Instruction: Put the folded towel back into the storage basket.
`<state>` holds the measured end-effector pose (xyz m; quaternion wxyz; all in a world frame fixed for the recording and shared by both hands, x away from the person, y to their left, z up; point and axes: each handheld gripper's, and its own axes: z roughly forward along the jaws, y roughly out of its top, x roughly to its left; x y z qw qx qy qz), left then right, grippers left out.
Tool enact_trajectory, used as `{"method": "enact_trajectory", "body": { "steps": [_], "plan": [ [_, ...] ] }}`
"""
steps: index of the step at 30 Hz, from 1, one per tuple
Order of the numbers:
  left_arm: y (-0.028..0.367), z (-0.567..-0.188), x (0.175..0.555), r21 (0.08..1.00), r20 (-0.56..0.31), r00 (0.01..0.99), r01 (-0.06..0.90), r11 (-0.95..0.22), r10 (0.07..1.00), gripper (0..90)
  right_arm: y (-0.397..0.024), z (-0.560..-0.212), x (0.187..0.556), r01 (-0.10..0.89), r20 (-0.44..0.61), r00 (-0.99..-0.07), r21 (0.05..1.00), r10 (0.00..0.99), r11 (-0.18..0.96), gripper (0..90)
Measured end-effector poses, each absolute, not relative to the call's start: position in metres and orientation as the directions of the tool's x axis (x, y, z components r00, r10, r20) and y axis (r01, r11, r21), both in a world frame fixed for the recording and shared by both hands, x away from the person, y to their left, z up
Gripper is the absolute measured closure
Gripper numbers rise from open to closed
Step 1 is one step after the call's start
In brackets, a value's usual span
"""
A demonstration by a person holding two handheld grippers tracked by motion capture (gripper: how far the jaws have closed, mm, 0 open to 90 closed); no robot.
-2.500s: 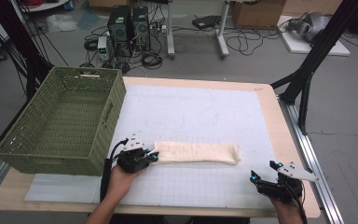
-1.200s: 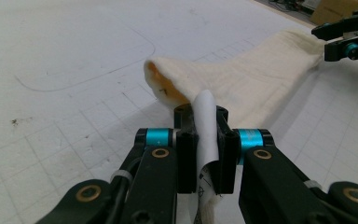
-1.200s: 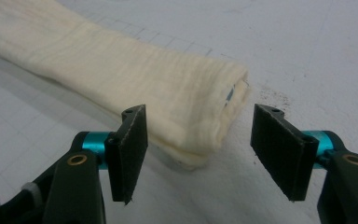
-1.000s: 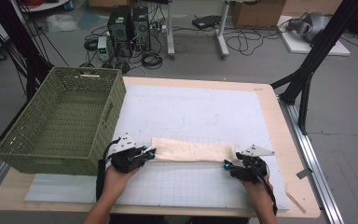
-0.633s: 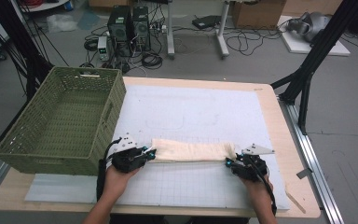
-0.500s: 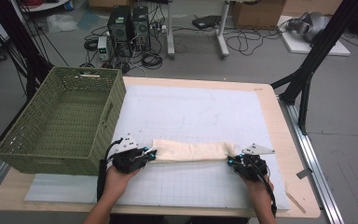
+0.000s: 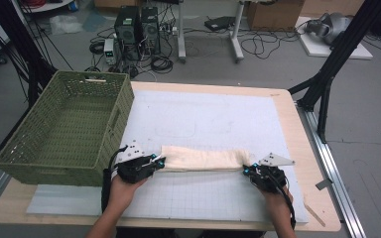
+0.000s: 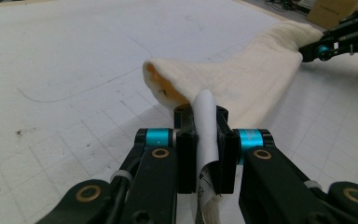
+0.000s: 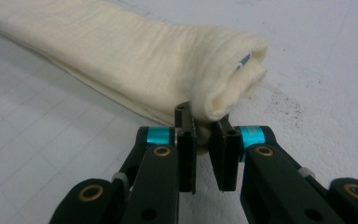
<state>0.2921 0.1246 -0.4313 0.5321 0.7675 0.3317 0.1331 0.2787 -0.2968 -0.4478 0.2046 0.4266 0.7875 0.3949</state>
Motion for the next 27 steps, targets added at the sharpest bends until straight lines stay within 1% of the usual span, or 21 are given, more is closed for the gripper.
{"method": "enact_trajectory", "body": {
  "steps": [2,6,11,15,22,27],
  "plan": [
    [0.125,-0.43,0.291,0.908,-0.143,0.747,0.36,-0.214,0.649,82.2,-0.298,-0.447,0.279,0.504,0.018,-0.556,0.802,0.831,0.32,81.7],
    [0.125,-0.427,0.288,0.92,-0.139,0.761,0.336,-0.202,0.634,82.2,-0.304,-0.444,0.278,0.439,-0.011,-0.586,0.837,0.81,0.328,81.7],
    [0.126,-0.42,0.282,0.932,-0.138,0.779,0.311,-0.187,0.611,82.3,-0.312,-0.438,0.279,0.402,-0.001,-0.587,0.867,0.81,0.293,81.8],
    [0.125,-0.416,0.275,0.937,-0.133,0.791,0.297,-0.184,0.598,82.4,-0.316,-0.427,0.281,0.371,-0.02,-0.592,0.881,0.805,0.294,82.1],
    [0.126,-0.412,0.269,0.943,-0.121,0.799,0.278,-0.184,0.589,82.6,-0.314,-0.414,0.289,0.35,-0.027,-0.598,0.89,0.801,0.292,82.3],
    [0.129,-0.406,0.264,0.95,-0.109,0.801,0.258,-0.176,0.589,82.6,-0.308,-0.408,0.301,0.347,-0.055,-0.602,0.881,0.796,0.323,82.4]
  ]
}}
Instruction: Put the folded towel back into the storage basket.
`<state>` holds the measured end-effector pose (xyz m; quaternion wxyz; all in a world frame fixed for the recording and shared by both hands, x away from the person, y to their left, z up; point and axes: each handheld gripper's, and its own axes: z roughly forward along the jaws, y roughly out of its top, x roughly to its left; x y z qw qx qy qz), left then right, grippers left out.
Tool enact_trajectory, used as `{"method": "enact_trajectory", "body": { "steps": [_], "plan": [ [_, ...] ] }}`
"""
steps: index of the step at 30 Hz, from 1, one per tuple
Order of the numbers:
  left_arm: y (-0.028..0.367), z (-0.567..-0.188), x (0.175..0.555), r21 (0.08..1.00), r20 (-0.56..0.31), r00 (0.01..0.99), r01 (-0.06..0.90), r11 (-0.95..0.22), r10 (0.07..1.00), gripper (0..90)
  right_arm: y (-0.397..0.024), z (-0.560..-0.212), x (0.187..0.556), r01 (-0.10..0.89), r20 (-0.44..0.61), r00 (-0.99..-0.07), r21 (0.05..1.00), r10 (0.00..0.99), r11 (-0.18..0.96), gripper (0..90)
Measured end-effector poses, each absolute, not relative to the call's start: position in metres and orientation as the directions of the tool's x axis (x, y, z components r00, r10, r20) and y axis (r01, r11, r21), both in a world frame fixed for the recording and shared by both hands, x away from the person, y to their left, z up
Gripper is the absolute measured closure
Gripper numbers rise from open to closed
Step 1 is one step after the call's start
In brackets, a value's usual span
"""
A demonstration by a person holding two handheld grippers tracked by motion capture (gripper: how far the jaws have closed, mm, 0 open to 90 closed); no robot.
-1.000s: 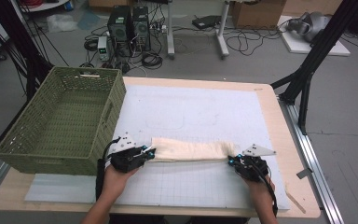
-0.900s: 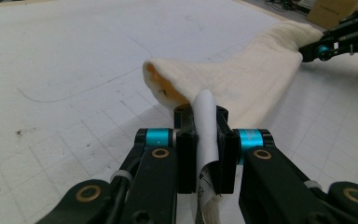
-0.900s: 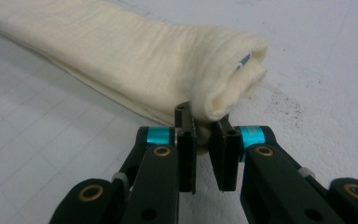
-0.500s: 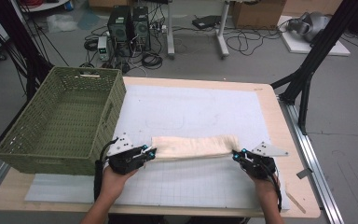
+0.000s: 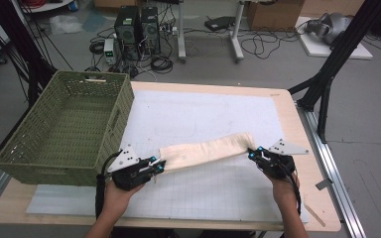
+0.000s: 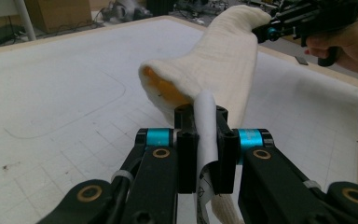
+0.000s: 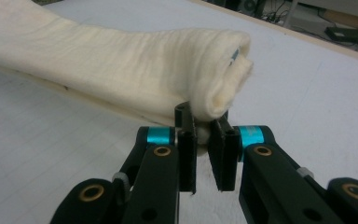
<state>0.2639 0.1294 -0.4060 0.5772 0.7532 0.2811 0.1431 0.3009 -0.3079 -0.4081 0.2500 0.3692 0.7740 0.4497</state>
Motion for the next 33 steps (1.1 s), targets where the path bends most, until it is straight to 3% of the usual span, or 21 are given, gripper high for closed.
{"method": "enact_trajectory", "body": {
  "steps": [22,33],
  "plan": [
    [0.152,-0.37,0.252,0.981,-0.043,0.778,0.151,-0.12,0.627,83.0,-0.256,-0.346,0.366,0.266,-0.167,-0.637,0.869,0.752,0.418,82.4],
    [0.167,-0.356,0.247,0.989,-0.03,0.754,0.117,-0.089,0.656,83.0,-0.229,-0.324,0.391,0.238,-0.15,-0.66,0.887,0.736,0.394,82.4]
  ]
}}
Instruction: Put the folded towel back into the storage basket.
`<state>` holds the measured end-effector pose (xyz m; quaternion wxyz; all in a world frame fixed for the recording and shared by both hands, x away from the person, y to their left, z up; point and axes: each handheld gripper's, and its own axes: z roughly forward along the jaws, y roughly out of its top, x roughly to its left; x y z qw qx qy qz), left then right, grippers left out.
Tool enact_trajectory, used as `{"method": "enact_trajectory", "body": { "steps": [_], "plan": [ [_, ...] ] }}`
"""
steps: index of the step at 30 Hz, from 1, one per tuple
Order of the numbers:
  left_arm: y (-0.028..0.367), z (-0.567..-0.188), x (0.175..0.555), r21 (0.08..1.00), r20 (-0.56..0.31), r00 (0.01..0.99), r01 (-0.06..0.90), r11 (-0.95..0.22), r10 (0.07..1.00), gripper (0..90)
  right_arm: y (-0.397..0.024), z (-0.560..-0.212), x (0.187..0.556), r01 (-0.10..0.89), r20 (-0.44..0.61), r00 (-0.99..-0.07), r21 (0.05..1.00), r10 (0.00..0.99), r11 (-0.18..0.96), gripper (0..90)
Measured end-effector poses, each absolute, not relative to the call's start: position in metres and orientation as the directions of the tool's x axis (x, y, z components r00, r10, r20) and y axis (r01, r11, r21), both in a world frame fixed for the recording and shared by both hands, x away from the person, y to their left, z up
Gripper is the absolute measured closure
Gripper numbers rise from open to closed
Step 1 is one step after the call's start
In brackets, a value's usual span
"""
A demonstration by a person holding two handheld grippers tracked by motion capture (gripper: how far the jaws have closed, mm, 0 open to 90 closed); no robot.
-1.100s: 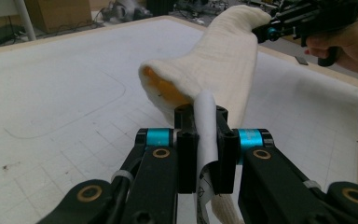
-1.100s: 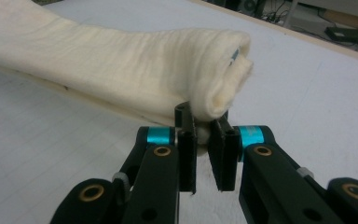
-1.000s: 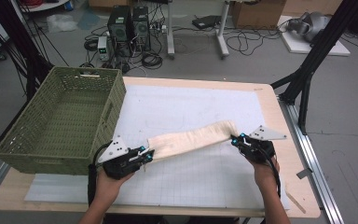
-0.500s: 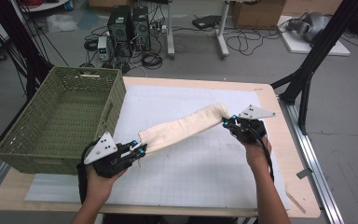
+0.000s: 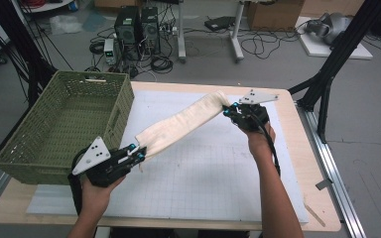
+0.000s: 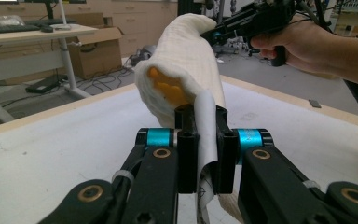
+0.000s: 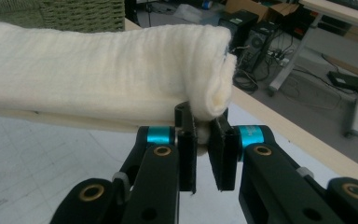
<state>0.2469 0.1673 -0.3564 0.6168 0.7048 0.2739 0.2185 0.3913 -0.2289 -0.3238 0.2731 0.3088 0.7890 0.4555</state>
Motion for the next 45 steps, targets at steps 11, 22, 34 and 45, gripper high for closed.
{"method": "enact_trajectory", "body": {
  "steps": [11,22,34,45],
  "plan": [
    [0.182,-0.353,0.243,0.991,-0.02,0.728,0.103,-0.081,0.685,83.0,-0.204,-0.311,0.411,0.19,-0.162,-0.7,0.897,0.696,0.4,82.4],
    [0.205,-0.347,0.236,0.995,-0.019,0.687,0.083,-0.052,0.727,83.0,-0.163,-0.295,0.433,0.166,-0.165,-0.731,0.898,0.662,0.408,82.4],
    [0.225,-0.343,0.23,0.997,-0.014,0.639,0.071,-0.041,0.769,83.0,-0.113,-0.29,0.461,0.142,-0.172,-0.764,0.896,0.623,0.421,82.4],
    [0.256,-0.346,0.229,0.996,-0.068,0.588,0.088,0.02,0.806,83.0,-0.064,-0.281,0.483,0.11,-0.181,-0.799,0.893,0.573,0.436,82.4]
  ]
}}
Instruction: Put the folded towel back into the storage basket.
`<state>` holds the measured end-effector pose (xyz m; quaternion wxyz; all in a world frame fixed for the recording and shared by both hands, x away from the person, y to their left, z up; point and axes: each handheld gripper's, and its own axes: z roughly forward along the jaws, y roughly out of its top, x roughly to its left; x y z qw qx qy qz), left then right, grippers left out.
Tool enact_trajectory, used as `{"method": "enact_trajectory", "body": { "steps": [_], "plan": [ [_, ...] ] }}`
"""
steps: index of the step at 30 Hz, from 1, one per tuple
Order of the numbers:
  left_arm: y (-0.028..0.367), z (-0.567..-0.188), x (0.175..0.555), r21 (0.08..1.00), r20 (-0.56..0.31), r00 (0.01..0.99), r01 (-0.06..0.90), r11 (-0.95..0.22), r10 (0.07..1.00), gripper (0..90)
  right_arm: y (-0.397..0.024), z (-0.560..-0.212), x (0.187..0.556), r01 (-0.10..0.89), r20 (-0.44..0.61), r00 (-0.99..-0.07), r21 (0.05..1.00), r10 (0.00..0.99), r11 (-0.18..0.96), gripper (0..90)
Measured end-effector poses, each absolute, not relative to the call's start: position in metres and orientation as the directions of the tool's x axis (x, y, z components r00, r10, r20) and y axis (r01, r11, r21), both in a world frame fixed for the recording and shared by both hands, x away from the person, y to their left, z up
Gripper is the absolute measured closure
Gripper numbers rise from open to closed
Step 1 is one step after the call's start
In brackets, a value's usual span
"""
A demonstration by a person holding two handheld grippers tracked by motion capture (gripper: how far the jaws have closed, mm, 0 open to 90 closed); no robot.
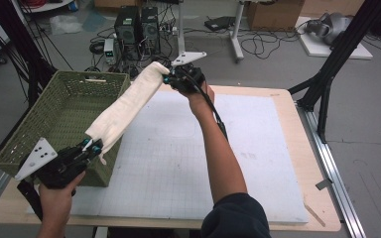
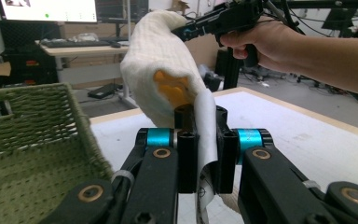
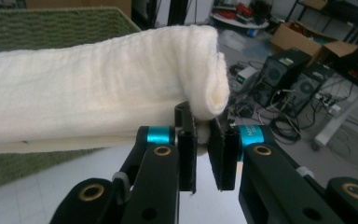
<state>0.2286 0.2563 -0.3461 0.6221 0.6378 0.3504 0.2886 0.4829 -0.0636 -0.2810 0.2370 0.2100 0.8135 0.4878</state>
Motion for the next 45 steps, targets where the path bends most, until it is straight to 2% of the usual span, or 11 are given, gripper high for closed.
{"method": "enact_trajectory", "body": {
  "steps": [12,17,27,42,43,44,45],
  "plan": [
    [0.291,-0.34,0.217,0.997,-0.048,0.489,0.079,0.01,0.871,83.0,0.015,-0.277,0.505,0.096,-0.171,-0.841,0.886,0.513,0.453,82.4],
    [0.314,-0.34,0.21,0.996,-0.076,0.439,0.082,0.044,0.895,83.0,0.046,-0.277,0.509,0.083,-0.169,-0.86,0.884,0.481,0.46,82.4],
    [0.34,-0.343,0.203,0.993,-0.095,0.368,0.096,0.064,0.925,83.0,0.089,-0.28,0.515,0.075,-0.168,-0.874,0.881,0.456,0.468,82.4],
    [0.352,-0.35,0.204,0.986,-0.107,0.303,0.151,0.063,0.947,81.6,0.131,-0.291,0.518,0.093,-0.176,-0.862,0.866,0.475,0.491,82.2],
    [0.352,-0.35,0.205,0.983,-0.112,0.274,0.171,0.067,0.955,77.2,0.134,-0.293,0.517,0.089,-0.185,-0.859,0.864,0.477,0.495,80.6],
    [0.352,-0.349,0.206,0.979,-0.11,0.222,0.19,0.068,0.969,63.5,0.137,-0.294,0.516,0.079,-0.209,-0.844,0.862,0.494,0.5,72.9],
    [0.352,-0.348,0.206,0.978,-0.11,0.187,0.197,0.072,0.976,49.1,0.139,-0.296,0.514,0.069,-0.234,-0.821,0.865,0.521,0.496,57.8]
  ]
}}
